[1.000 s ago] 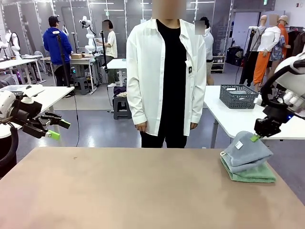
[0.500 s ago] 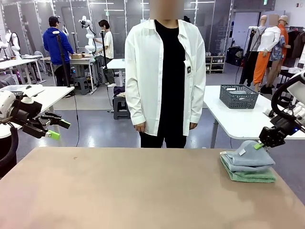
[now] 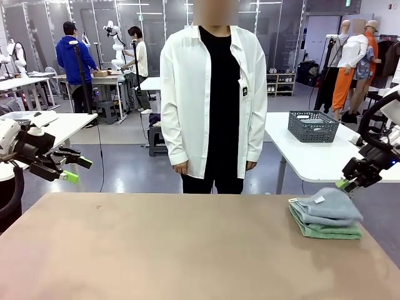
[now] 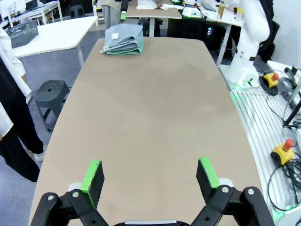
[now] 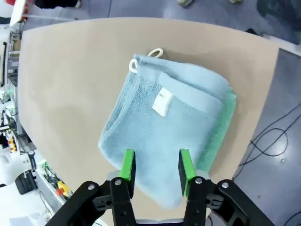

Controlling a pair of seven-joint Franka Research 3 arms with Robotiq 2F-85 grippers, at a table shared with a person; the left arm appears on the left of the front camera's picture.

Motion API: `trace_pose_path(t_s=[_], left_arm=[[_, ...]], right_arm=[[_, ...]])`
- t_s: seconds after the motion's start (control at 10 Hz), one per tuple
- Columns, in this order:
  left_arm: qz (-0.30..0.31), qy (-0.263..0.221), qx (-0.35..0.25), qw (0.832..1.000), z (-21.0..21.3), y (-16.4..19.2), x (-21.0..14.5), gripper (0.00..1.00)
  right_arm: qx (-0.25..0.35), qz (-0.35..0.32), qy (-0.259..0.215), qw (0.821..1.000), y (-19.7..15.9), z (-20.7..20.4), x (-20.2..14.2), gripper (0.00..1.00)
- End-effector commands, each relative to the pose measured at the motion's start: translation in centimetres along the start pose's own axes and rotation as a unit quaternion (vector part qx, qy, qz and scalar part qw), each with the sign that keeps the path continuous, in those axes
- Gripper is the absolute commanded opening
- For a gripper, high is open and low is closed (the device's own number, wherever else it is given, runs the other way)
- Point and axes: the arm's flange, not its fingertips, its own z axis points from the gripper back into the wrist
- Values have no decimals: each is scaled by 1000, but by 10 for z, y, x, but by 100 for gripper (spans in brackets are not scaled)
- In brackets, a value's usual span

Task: Fold the towels and place them in the basket.
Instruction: Stack the folded Towel with hook on the right side of the table.

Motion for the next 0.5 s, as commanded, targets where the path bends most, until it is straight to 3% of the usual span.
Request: trace_pose_path(t_s=[0.0, 0.1, 0.2, 0.3, 0.4], left_arm=[[-1, -1, -2, 1000, 1, 0, 2, 100], [-1, -1, -2, 1000, 1, 0, 2, 100], [-1, -1, -2, 1000, 1, 0, 2, 100], [-1, -1, -2, 1000, 1, 0, 2, 100], [-1, -1, -2, 1000, 1, 0, 2, 100]], right_arm=[[-46, -6, 14, 999, 29, 25, -4, 68], [-73, -17, 18, 997, 44, 40, -3, 100], [-100, -14, 14, 995, 73, 57, -6, 88], [-122, -15, 9, 992, 115, 74, -13, 100], [-133, -16, 1, 991, 164, 92, -26, 100]])
